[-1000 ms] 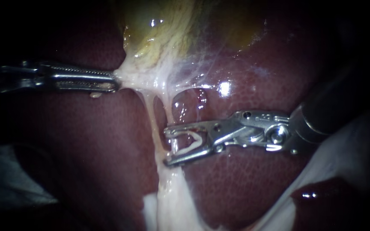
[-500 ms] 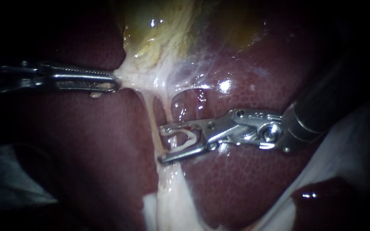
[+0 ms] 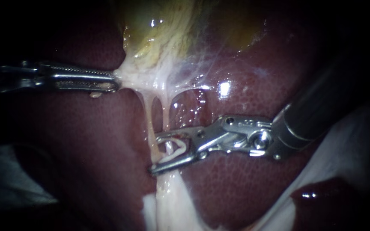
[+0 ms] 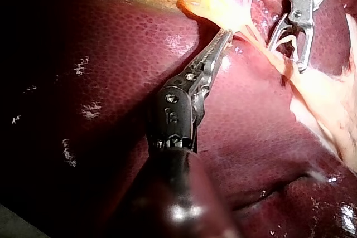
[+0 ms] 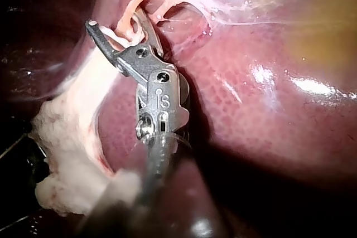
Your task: Clipping first clip left tube
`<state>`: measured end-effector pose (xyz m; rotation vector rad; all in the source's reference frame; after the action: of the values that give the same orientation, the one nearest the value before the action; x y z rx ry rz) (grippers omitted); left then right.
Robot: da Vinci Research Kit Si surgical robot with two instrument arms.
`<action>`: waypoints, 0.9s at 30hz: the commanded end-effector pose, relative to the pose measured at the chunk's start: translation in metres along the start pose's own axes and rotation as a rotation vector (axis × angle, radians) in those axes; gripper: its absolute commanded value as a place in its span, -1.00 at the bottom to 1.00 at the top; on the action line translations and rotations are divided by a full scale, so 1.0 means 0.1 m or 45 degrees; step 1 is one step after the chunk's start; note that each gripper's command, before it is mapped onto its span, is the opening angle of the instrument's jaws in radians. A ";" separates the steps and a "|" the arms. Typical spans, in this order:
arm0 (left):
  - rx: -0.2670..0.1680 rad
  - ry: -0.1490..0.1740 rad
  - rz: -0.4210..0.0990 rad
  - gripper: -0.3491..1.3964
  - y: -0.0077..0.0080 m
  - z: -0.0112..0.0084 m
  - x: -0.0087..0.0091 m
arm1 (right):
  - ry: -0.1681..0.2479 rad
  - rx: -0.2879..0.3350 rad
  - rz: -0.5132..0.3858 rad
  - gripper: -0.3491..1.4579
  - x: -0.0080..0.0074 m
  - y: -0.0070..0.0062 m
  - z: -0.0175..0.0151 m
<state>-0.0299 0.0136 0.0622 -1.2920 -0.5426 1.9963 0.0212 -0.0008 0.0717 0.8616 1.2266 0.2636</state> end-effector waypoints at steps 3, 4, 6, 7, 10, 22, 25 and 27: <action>0.001 0.000 -0.001 -1.00 0.000 0.001 0.001 | 0.017 0.003 0.001 -0.07 -0.001 0.000 0.010; 0.001 0.000 -0.001 -1.00 0.000 0.001 0.001 | 0.023 0.006 -0.001 -0.07 -0.001 0.000 0.013; 0.001 0.000 -0.001 -1.00 0.000 0.001 0.001 | 0.044 0.014 0.003 -0.07 0.000 0.002 0.017; 0.001 0.000 -0.001 -1.00 0.000 0.001 0.001 | 0.051 0.016 0.002 -0.07 0.000 0.002 0.019; 0.001 0.000 -0.001 -1.00 0.000 0.001 0.001 | 0.070 0.019 0.008 -0.07 0.002 0.004 0.022; 0.001 0.000 -0.001 -1.00 0.000 0.001 0.001 | 0.088 0.067 0.026 -0.08 0.012 -0.015 0.029; 0.000 0.000 -0.001 -1.00 0.000 0.000 0.001 | 0.094 0.082 0.024 -0.08 0.018 -0.024 0.032; 0.004 0.001 -0.001 -1.00 -0.001 -0.001 0.001 | 0.094 0.087 0.025 -0.09 0.023 -0.029 0.032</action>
<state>-0.0298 0.0138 0.0623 -1.2895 -0.5405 1.9954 0.0241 -0.0028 0.0679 0.9334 1.3035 0.2725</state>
